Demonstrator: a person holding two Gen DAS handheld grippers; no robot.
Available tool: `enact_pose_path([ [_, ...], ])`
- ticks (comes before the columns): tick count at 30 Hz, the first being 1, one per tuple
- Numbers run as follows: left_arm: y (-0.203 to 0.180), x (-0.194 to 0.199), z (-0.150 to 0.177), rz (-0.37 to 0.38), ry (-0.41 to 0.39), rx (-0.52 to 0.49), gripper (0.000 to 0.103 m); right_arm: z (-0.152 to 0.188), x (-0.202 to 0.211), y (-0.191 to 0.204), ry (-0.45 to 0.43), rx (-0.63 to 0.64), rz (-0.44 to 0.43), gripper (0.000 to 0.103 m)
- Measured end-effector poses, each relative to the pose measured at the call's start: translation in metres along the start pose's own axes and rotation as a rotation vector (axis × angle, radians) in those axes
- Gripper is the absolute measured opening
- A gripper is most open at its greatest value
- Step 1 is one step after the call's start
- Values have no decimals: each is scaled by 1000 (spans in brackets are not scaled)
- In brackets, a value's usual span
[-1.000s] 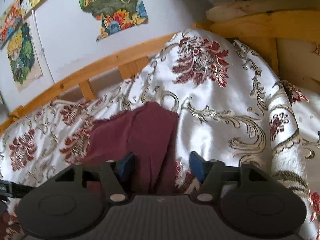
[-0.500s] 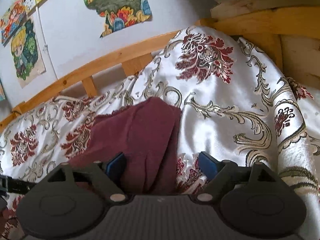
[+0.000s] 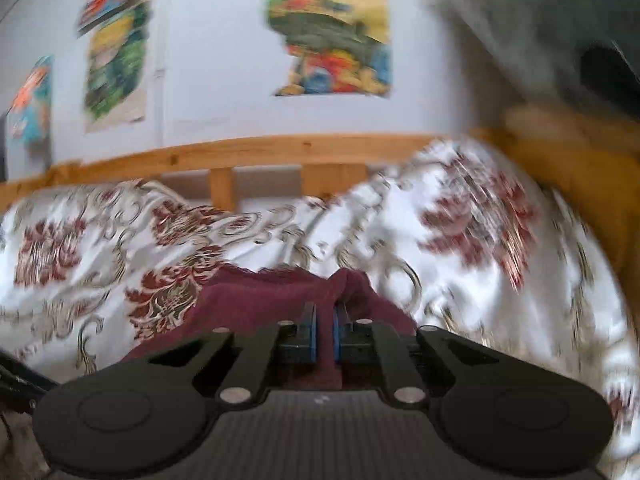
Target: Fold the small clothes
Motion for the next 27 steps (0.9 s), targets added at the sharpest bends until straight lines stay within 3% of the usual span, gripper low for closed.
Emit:
enact_pose_path([
  [5,-3,-1,0,-4,-6,-8,101,9,-5,-40,61,-131,78,9],
  [10,-3,-4,-2,9,-4,-12,101,17,-11,-52,78,-226,28,16],
  [14,2,3,-6,122,-46,37,101,22,-14,-58,79,-247,9,20],
  [18,-4,5,-13,208,-75,12,101,23,-17,-65,78,-267,-10,45],
  [21,-10,0,-15,266,-33,-16,102,15,-23,-71,93,-305,-53,58],
  [27,-9,-18,-13,273,52,-18,102,-11,-45,-67,127,-243,-169,83],
])
Point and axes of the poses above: each gripper's, at about its wrist camera, not at the fingertips, and x roughly against the way its jaws point, y to its left, z to its underside, the point moved 7 cm from there along -x, roughly the way its jaws point, and after that the axes turned 1 degree about x, right-handed, at the moved point
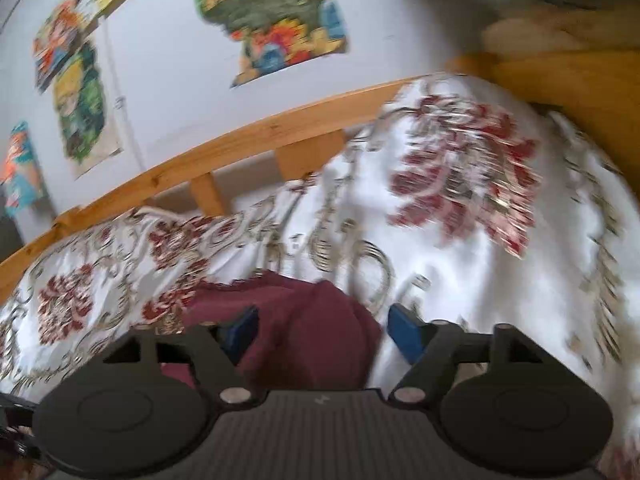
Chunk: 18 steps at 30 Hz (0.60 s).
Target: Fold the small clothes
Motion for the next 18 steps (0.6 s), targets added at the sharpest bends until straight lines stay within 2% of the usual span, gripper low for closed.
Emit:
enact_pose_path([
  [1,1,-2,1,6,11,11,102,-3,-5,2,15,10,-19,88],
  [4,6,-6,4,6,30,27,102,-10,-21,4,81,24,-79,94],
  [8,11,-9,8,17,36,51,102,0,-42,-11,199,-53,-149,102],
  [14,15,-7,10,37,15,73,102,8,-37,-35,89,-244,-262,102],
  [18,15,-5,10,27,9,74,102,15,-32,-32,40,-239,-247,102],
])
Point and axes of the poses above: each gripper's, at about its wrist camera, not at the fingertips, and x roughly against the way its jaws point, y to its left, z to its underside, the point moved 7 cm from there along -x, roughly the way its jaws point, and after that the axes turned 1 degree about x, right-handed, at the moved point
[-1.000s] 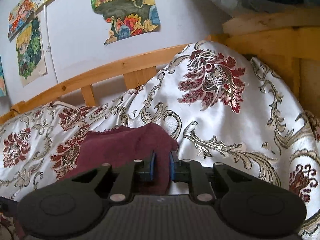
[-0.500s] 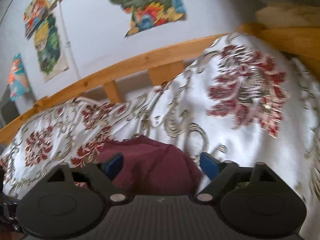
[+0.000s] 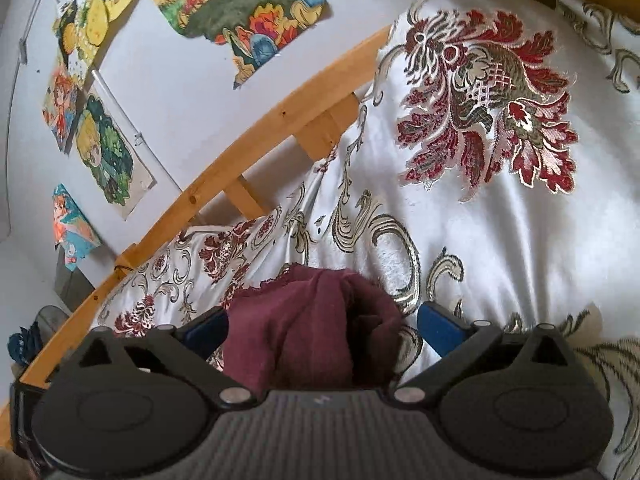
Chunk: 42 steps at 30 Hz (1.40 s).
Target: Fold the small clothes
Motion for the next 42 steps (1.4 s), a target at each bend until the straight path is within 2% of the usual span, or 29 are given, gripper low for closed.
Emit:
enact_pose_path([
  [14,0,0,2,8,-8,-7,102,5,13,-9,-64,-50,-61,102],
  [22,4,1,2,52,-1,-8,102,10,21,-7,-51,-84,-95,102],
  [26,2,-2,1,38,17,-20,102,15,13,2,-20,21,-9,101],
  [30,1,-4,-1,38,28,-20,101,20,6,12,11,110,95,95],
  [32,0,-3,-2,44,34,-25,97,21,4,18,21,143,156,91],
  [36,-2,-2,-3,80,50,-25,85,31,-6,36,58,242,292,92],
  [38,-3,-1,-4,79,51,-42,84,33,-13,45,93,290,347,90],
  [42,-5,0,-2,58,49,-69,76,33,-19,58,146,317,410,63],
])
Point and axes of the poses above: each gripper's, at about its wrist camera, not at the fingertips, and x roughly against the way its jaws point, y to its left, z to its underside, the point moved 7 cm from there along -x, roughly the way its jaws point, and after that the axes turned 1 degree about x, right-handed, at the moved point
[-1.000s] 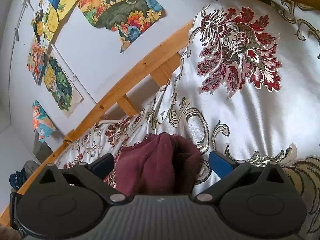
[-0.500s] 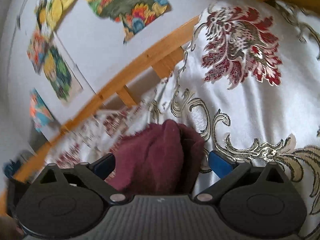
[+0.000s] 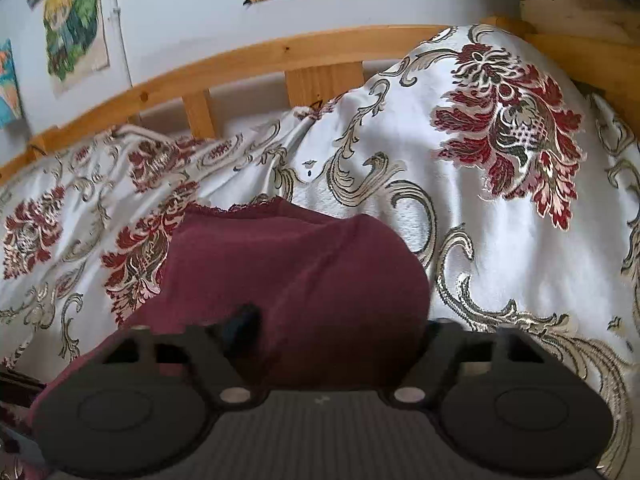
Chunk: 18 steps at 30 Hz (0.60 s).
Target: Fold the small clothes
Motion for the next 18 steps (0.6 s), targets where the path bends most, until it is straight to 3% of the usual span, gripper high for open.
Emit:
enact_pose_path([
  [4,-5,6,3,-25,-15,-49,66,-3,6,16,24,70,46,37],
  [6,-8,10,4,-36,-28,-72,63,-8,9,25,21,111,64,32],
  [10,-12,19,4,-62,-44,-98,60,-20,19,46,-12,200,87,28],
  [18,-9,56,-13,-138,-117,-174,58,-54,36,89,-109,238,26,26],
])
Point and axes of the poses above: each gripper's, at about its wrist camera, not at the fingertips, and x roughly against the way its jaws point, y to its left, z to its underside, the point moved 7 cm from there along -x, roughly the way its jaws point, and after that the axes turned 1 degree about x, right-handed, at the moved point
